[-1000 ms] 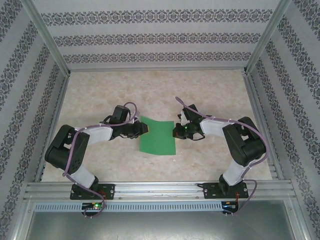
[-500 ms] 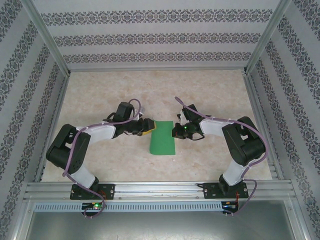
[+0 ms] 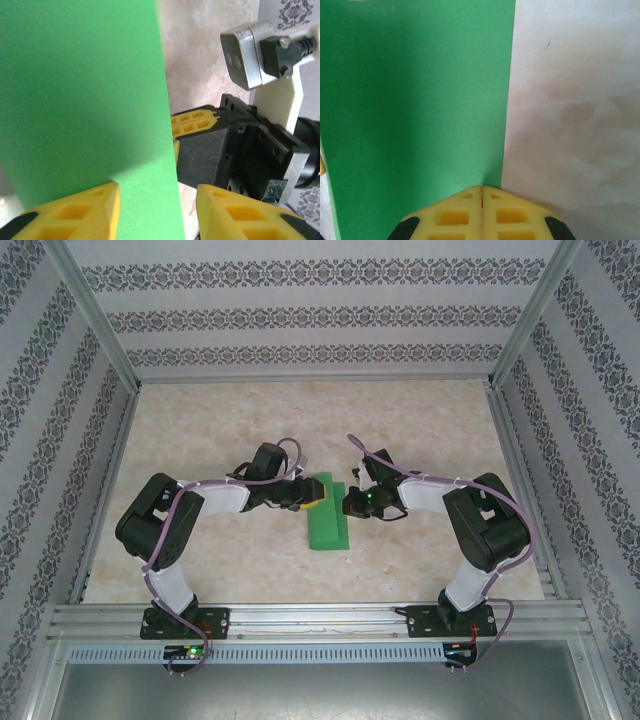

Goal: Fold a paper plane with a square sheet of paper (fold left side to right side)
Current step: First fold in half a square sheet of paper at the center of the table.

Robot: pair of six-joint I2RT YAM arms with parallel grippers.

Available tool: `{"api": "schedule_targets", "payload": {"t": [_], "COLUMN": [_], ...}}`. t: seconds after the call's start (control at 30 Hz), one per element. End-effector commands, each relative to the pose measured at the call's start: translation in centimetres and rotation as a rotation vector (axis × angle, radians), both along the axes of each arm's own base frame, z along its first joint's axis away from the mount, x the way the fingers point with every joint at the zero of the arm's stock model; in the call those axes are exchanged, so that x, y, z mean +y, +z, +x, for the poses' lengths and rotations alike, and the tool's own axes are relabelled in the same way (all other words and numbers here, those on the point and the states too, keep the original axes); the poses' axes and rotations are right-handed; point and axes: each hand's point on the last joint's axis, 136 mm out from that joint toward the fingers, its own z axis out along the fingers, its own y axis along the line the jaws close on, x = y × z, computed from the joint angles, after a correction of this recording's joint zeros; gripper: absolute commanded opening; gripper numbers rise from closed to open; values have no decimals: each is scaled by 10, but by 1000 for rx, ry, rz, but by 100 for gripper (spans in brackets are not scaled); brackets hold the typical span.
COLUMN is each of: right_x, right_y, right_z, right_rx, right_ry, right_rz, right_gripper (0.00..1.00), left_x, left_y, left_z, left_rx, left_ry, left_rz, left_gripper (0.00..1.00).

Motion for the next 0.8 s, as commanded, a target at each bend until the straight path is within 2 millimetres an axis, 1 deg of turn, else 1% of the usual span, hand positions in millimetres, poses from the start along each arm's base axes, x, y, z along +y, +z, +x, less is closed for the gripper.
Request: {"api": "schedule_targets", "payload": {"t": [0.0,0.2,0.33,0.53,0.77], "right_x": [-9,-5,-3,-2,-1], "right_y": [-17,-15,-13,-8,4], "right_z": [-15,-14,-14,-11,-6], "right_rx": [44,36,33,15,-20], "right_ry": [7,11,13,11,5], "right_rz": [-58,-41,-32,-24,-10], "right_gripper": [0,0,0,0,1], "left_x": [-4,-3,-3,-4,-2], "left_y": [1,-6,-10,-12,-15], "left_z": [3,1,-1,-2,-1], "left_rx": [-23,-15,-11,-8,-6], "left_ry": [-12,-20,-32,-40,-35], "left_rz": [30,76,94,103,117], "left_gripper": [37,23,17,14,13]}}
